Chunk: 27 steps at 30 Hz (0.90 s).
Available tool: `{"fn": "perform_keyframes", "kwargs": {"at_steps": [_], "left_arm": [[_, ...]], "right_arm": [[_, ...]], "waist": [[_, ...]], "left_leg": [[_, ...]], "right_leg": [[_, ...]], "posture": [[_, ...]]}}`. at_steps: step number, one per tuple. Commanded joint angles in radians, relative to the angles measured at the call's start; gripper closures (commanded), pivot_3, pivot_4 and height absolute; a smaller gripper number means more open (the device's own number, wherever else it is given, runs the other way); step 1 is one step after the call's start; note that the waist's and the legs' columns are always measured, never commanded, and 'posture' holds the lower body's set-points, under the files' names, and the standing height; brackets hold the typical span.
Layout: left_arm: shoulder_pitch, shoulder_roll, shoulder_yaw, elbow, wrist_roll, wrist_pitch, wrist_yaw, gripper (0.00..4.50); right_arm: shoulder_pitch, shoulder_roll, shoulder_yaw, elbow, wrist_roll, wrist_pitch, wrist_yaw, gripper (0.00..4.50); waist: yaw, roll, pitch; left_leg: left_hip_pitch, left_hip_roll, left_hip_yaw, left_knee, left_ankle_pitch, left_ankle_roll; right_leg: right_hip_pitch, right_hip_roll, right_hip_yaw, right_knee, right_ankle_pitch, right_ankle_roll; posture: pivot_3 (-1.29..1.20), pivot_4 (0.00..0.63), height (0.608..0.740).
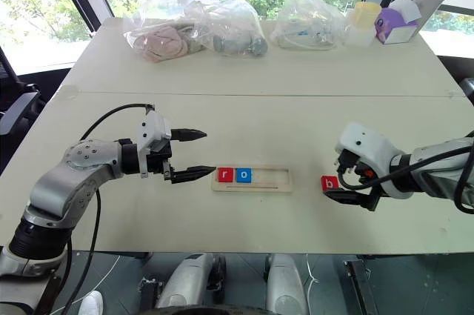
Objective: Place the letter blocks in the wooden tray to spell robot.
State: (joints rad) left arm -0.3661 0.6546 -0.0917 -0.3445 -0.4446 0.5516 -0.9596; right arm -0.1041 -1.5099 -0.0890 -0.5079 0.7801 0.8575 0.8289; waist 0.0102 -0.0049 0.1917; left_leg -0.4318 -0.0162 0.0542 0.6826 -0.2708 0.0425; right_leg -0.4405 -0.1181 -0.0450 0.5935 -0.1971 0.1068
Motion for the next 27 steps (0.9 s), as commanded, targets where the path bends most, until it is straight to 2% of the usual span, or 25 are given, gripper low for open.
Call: {"fn": "perform_keyframes", "kwargs": {"at_steps": [1, 7, 11, 19, 27], "left_arm": [[-0.004, -0.001, 0.004, -0.033, 0.002, -0.023, 0.005, 0.00], [0.003, 0.004, 0.007, -0.047, 0.001, -0.019, 0.014, 0.00], [0.008, 0.009, 0.011, -0.052, 0.004, -0.017, 0.020, 0.00], [0.014, 0.012, 0.011, -0.070, 0.000, -0.009, 0.038, 0.00], [0.015, 0.015, 0.013, -0.076, -0.003, -0.006, 0.048, 0.00]], "right_arm": [[-0.001, -0.007, 0.070, 0.102, -0.218, -0.279, 0.186, 0.03], [-0.141, 0.132, 0.243, 0.287, -0.466, -0.480, 0.298, 0.03], [-0.192, 0.203, 0.304, 0.375, -0.567, -0.549, 0.355, 0.03], [-0.256, 0.296, 0.341, 0.504, -0.693, -0.620, 0.410, 0.03], [-0.276, 0.342, 0.337, 0.532, -0.732, -0.629, 0.448, 0.03]], "waist": [[0.001, 0.000, 0.000], [0.001, 0.000, 0.000], [0.002, 0.000, 0.000], [0.002, 0.000, 0.000], [0.002, 0.000, 0.000]], "left_leg": [[0.000, 0.000, 0.000, 0.000, 0.000, 0.000], [0.000, 0.000, -0.001, 0.001, 0.000, 0.000], [0.000, 0.000, -0.001, 0.000, 0.000, -0.001], [0.000, -0.001, -0.001, 0.001, 0.001, -0.001], [0.007, -0.001, -0.002, 0.001, 0.001, -0.001]], "right_leg": [[0.000, 0.000, 0.000, 0.000, 0.000, 0.000], [-0.001, 0.000, 0.000, 0.001, 0.000, -0.001], [-0.001, 0.000, 0.000, 0.002, 0.001, -0.001], [0.000, -0.001, 0.000, 0.002, 0.001, -0.001], [0.007, 0.000, -0.001, 0.002, 0.001, -0.001]], "posture": [[0.00, 0.150, 0.740], [0.00, 0.150, 0.740], [0.00, 0.150, 0.740], [0.00, 0.150, 0.740], [0.00, 0.150, 0.740]]}}
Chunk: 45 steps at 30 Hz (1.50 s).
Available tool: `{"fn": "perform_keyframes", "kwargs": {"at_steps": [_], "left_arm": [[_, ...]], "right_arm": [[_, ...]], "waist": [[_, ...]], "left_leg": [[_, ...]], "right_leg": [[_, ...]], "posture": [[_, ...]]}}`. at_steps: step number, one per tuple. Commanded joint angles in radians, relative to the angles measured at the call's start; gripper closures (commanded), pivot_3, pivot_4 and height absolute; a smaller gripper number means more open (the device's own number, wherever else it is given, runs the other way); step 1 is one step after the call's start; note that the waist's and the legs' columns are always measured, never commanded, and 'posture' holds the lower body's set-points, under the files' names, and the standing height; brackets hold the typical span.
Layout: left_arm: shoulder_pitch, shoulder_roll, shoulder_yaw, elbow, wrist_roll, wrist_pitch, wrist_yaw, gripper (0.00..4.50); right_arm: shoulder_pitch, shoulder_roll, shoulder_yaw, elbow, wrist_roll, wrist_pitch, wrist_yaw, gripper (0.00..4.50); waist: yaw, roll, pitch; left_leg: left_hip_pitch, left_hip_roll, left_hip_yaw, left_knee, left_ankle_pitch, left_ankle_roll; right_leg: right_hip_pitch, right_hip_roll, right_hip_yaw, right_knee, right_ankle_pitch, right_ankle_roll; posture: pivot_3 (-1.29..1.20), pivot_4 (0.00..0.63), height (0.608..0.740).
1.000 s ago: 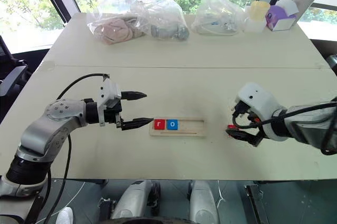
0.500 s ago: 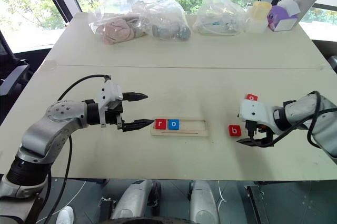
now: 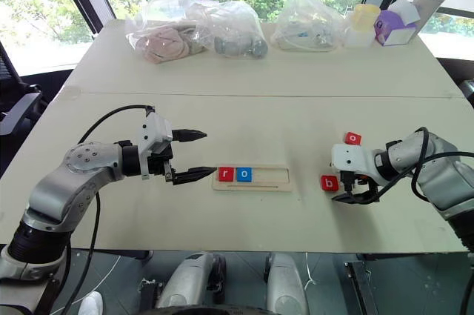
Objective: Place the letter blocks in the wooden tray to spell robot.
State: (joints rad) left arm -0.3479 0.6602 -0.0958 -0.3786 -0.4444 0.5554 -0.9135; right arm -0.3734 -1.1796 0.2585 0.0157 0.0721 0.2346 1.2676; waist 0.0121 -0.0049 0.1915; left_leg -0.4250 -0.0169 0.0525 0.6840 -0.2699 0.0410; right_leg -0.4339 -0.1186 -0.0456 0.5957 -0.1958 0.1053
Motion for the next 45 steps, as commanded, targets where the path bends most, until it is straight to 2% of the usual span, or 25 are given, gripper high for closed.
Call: {"fn": "perform_keyframes", "kwargs": {"at_steps": [1, 4, 7, 12, 19, 22, 28, 34, 45], "left_arm": [[-0.003, 0.010, 0.017, -0.042, -0.004, -0.009, 0.003, 0.00], [-0.003, 0.011, 0.019, -0.043, -0.005, -0.008, 0.004, 0.00], [-0.003, 0.011, 0.018, -0.043, -0.005, -0.009, 0.006, 0.00], [-0.002, 0.011, 0.018, -0.044, -0.004, -0.011, 0.005, 0.00], [-0.004, 0.012, 0.017, -0.036, -0.001, -0.016, 0.001, 0.00], [-0.006, 0.013, 0.015, -0.031, -0.002, -0.018, -0.005, 0.00], [-0.003, 0.025, 0.013, -0.031, 0.000, -0.025, -0.026, 0.00], [0.028, 0.074, 0.017, -0.045, 0.006, -0.053, -0.073, 0.00], [0.060, 0.202, 0.012, -0.062, 0.022, -0.105, -0.195, 0.00]], "right_arm": [[-0.009, 0.016, -0.012, 0.008, -0.026, -0.003, 0.013, 0.03], [-0.018, 0.032, -0.017, 0.005, -0.028, 0.007, 0.026, 0.03], [-0.032, 0.048, -0.014, 0.017, -0.040, 0.016, 0.034, 0.85], [-0.043, 0.063, -0.026, 0.009, -0.041, 0.040, 0.048, 3.35], [-0.075, 0.057, -0.059, -0.097, 0.016, 0.162, 0.083, 3.37], [-0.163, 0.092, -0.062, -0.210, 0.104, 0.325, 0.107, 3.37], [-0.272, 0.191, 0.015, -0.334, 0.157, 0.515, 0.080, 3.37], [-0.316, 0.330, 0.123, -0.341, 0.113, 0.562, -0.013, 3.37], [-0.367, 0.392, 0.254, -0.206, 0.004, 0.540, -0.064, 3.37]], "waist": [[0.000, 0.000, 0.000], [-0.001, 0.000, 0.000], [-0.002, 0.000, 0.000], [-0.002, 0.000, 0.000], [-0.001, 0.000, 0.000], [-0.005, 0.000, 0.000], [0.003, 0.000, 0.000], [-0.003, 0.000, 0.000], [-0.002, 0.000, 0.000]], "left_leg": [[0.000, 0.000, 0.000, 0.000, 0.000, 0.000], [0.001, 0.000, 0.000, 0.000, 0.000, 0.000], [0.001, 0.000, 0.000, 0.000, 0.000, -0.001], [0.002, 0.000, 0.000, 0.000, 0.001, -0.001], [0.002, 0.000, 0.000, 0.000, 0.001, -0.001], [0.002, 0.000, 0.000, 0.000, 0.001, -0.001], [0.001, 0.001, -0.002, 0.000, 0.001, -0.002], [-0.001, -0.001, -0.002, 0.000, 0.001, -0.002], [-0.001, -0.001, -0.002, 0.000, 0.001, -0.002]], "right_leg": [[0.000, 0.000, 0.000, 0.000, 0.000, 0.000], [0.000, 0.000, 0.000, 0.000, 0.000, 0.000], [0.000, 0.000, 0.000, 0.001, 0.000, 0.000], [0.001, 0.000, 0.000, 0.001, 0.001, -0.001], [0.001, 0.000, 0.000, 0.002, 0.001, -0.001], [0.001, 0.000, 0.000, 0.002, 0.001, -0.001], [0.000, 0.000, -0.001, 0.002, 0.001, -0.001], [-0.001, -0.001, -0.001, 0.002, 0.001, -0.001], [-0.002, -0.001, -0.002, 0.003, 0.001, -0.001]], "posture": [[0.00, 0.150, 0.740], [0.00, 0.150, 0.740], [0.00, 0.150, 0.740], [0.00, 0.150, 0.740], [0.00, 0.150, 0.740], [0.00, 0.150, 0.740], [0.00, 0.150, 0.740], [0.00, 0.150, 0.740], [0.00, 0.150, 0.740]]}}
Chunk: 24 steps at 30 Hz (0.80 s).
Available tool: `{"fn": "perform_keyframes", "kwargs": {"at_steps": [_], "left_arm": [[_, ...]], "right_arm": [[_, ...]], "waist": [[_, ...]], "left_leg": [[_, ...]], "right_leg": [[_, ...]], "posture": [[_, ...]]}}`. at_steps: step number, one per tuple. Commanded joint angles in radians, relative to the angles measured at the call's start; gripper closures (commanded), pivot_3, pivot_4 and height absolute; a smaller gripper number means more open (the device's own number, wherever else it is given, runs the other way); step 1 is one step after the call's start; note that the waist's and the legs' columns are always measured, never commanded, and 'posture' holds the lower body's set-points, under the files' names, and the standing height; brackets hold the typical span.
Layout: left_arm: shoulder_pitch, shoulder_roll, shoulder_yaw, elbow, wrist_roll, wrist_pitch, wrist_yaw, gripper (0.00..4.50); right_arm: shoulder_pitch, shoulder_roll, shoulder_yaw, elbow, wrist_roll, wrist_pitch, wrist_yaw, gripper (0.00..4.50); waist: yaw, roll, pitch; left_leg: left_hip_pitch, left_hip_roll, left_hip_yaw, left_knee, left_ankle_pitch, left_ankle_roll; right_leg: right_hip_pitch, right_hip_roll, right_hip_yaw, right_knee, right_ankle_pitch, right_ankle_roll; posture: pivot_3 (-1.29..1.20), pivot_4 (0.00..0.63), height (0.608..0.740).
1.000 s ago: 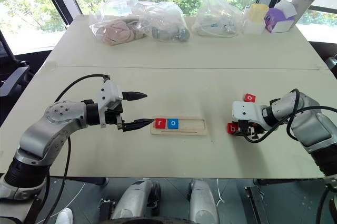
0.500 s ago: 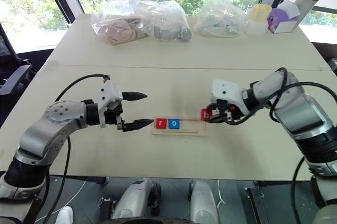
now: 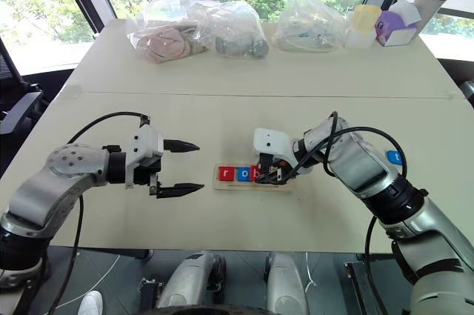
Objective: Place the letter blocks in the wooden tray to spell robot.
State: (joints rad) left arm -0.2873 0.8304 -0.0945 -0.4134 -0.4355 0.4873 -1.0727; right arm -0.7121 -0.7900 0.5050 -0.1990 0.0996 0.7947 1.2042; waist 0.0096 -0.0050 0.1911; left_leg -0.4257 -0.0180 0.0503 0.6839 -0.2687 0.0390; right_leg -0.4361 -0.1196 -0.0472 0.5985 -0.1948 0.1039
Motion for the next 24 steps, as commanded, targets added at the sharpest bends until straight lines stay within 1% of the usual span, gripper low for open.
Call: {"fn": "perform_keyframes", "kwargs": {"at_steps": [1, 3, 7, 24], "left_arm": [[-0.001, 0.044, 0.009, -0.025, 0.018, -0.044, -0.050, 0.00], [-0.002, 0.059, 0.005, -0.020, 0.027, -0.059, -0.069, 0.00], [-0.006, 0.059, 0.009, -0.016, 0.023, -0.063, -0.074, 0.00], [-0.028, 0.019, 0.000, -0.027, 0.032, -0.039, -0.035, 0.00]], "right_arm": [[-0.031, 0.002, 0.012, 0.016, -0.030, -0.023, 0.002, 3.37], [-0.035, 0.003, 0.017, 0.024, -0.039, -0.028, 0.007, 3.37], [-0.034, 0.001, 0.019, 0.022, -0.046, -0.033, 0.017, 3.37], [-0.043, 0.015, 0.037, 0.018, -0.073, -0.040, 0.045, 3.37]], "waist": [[0.000, 0.000, 0.000], [0.000, 0.000, 0.000], [0.001, 0.000, 0.000], [0.000, 0.000, 0.000]], "left_leg": [[0.000, 0.000, 0.000, 0.000, 0.000, 0.000], [0.000, 0.000, 0.000, 0.000, 0.000, 0.000], [0.000, 0.000, 0.000, 0.000, 0.000, 0.000], [0.000, 0.000, 0.000, 0.000, 0.000, 0.000]], "right_leg": [[0.000, 0.000, 0.000, 0.000, 0.000, 0.000], [0.000, 0.001, 0.000, 0.000, 0.000, 0.000], [0.000, 0.001, 0.000, 0.000, 0.000, 0.000], [0.001, 0.001, 0.000, 0.000, 0.000, 0.001]], "posture": [[0.00, 0.150, 0.740], [0.00, 0.150, 0.740], [0.00, 0.150, 0.740], [0.00, 0.150, 0.740]]}}
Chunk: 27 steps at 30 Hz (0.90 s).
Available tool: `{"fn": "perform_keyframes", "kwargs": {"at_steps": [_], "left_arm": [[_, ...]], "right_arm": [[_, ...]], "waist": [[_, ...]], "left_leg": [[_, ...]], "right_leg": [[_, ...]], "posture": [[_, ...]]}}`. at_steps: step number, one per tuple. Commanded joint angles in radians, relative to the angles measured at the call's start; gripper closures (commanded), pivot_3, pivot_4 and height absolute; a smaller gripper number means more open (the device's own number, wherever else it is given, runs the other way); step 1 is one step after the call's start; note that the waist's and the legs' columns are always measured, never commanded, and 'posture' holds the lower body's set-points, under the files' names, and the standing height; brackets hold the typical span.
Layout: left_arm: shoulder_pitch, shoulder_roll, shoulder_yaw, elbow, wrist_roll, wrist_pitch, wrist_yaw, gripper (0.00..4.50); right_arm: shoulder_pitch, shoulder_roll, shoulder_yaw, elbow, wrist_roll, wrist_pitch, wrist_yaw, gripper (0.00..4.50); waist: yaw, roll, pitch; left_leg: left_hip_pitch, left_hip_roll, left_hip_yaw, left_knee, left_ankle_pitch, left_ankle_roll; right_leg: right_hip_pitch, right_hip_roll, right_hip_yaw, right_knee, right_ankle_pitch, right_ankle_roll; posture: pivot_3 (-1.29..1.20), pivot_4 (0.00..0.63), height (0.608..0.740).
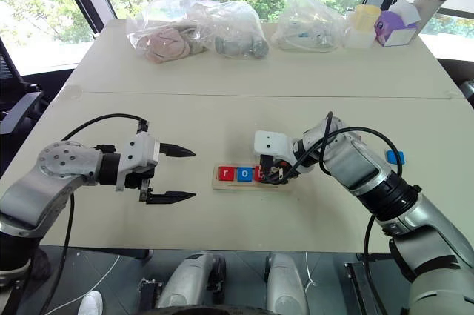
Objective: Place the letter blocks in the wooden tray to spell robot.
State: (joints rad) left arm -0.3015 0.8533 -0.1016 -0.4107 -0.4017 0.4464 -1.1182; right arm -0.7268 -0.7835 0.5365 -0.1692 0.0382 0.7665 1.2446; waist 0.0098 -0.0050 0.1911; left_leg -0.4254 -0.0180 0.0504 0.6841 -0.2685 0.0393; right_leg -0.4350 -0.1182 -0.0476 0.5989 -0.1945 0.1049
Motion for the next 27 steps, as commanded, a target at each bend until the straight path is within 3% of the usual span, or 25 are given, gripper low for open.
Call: {"fn": "perform_keyframes", "kwargs": {"at_steps": [1, 7, 18, 27], "left_arm": [[-0.013, -0.007, 0.007, -0.035, -0.005, 0.008, 0.016, 0.00], [0.001, -0.017, 0.006, -0.079, -0.023, 0.057, 0.047, 0.00], [-0.017, -0.047, -0.012, -0.083, -0.024, 0.100, 0.086, 0.00], [-0.034, -0.050, -0.022, -0.068, -0.028, 0.098, 0.075, 0.00]], "right_arm": [[-0.029, 0.010, 0.007, -0.010, -0.015, -0.015, 0.005, 2.87], [-0.047, 0.005, -0.002, -0.020, -0.022, -0.014, 0.022, 0.03], [-0.084, -0.035, -0.110, -0.072, -0.007, 0.044, -0.012, 0.03], [0.000, -0.040, -0.110, 0.003, -0.086, -0.065, -0.130, 0.03]], "waist": [[0.000, 0.000, 0.000], [0.000, 0.000, 0.000], [0.002, 0.000, 0.000], [0.001, 0.000, 0.000]], "left_leg": [[0.000, 0.000, 0.000, 0.000, 0.000, 0.000], [0.000, 0.000, 0.000, 0.000, 0.000, 0.000], [0.000, 0.000, -0.001, 0.000, 0.000, 0.000], [0.000, 0.000, 0.000, 0.000, 0.000, 0.000]], "right_leg": [[0.000, 0.000, 0.000, 0.000, 0.000, 0.000], [0.000, 0.000, 0.000, 0.000, 0.000, 0.001], [0.000, 0.000, 0.000, 0.001, 0.001, 0.003], [0.000, 0.000, 0.000, 0.001, 0.001, 0.003]], "posture": [[0.00, 0.150, 0.740], [0.00, 0.150, 0.740], [0.00, 0.150, 0.740], [0.00, 0.150, 0.740]]}}
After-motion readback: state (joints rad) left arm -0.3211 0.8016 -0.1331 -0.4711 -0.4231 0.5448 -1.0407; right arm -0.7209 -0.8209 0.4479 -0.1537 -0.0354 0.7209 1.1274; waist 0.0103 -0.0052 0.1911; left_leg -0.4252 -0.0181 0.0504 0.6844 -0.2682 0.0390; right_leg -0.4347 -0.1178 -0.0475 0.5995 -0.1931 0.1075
